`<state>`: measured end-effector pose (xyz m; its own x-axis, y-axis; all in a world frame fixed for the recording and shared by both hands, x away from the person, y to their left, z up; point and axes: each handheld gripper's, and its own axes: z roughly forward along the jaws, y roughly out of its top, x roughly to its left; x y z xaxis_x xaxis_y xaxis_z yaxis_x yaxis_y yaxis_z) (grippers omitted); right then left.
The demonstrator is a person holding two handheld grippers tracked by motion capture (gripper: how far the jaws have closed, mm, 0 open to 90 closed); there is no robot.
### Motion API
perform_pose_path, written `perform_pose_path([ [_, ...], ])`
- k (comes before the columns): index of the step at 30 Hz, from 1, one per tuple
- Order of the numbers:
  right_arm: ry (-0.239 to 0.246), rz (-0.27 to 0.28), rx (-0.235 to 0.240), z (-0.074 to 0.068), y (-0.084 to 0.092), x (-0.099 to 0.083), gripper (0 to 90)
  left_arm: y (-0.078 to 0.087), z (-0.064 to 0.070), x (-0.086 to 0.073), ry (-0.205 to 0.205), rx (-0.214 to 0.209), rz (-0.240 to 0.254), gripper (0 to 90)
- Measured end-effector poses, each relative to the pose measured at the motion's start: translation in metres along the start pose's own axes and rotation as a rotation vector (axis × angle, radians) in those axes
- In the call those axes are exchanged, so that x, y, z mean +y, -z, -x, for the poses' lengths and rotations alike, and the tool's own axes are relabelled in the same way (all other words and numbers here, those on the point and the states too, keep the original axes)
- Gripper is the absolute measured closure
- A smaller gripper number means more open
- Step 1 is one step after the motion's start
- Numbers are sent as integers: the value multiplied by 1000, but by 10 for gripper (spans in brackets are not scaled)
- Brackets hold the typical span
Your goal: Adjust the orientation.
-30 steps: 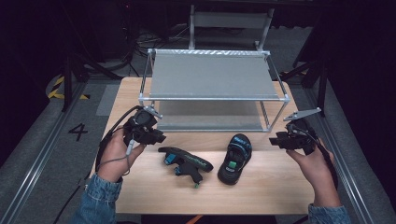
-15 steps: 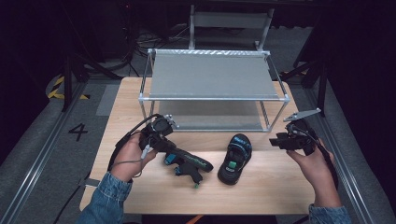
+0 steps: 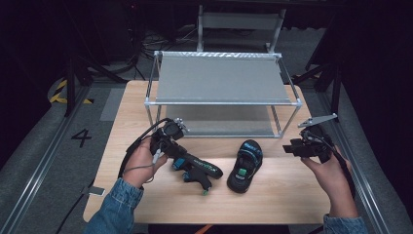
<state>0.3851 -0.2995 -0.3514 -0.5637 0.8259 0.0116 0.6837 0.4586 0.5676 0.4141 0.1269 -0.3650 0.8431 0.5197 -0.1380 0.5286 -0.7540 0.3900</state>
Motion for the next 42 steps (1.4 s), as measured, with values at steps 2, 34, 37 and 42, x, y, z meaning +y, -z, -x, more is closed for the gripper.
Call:
perform_pose_path([
  [2,-4,10,-4,2,4,-2,585,0,-2,4,4,-3,5,895],
  [34,-44,23,-34,9,17,-19,551,4,3,47,34,155,116,665],
  [37,-37,24,-33,8,15,-19,548,5,9,49,17,132,128,635],
  [42,-34,18,-29,6,14,-19,545,-1,23,57,-18,92,124,565],
])
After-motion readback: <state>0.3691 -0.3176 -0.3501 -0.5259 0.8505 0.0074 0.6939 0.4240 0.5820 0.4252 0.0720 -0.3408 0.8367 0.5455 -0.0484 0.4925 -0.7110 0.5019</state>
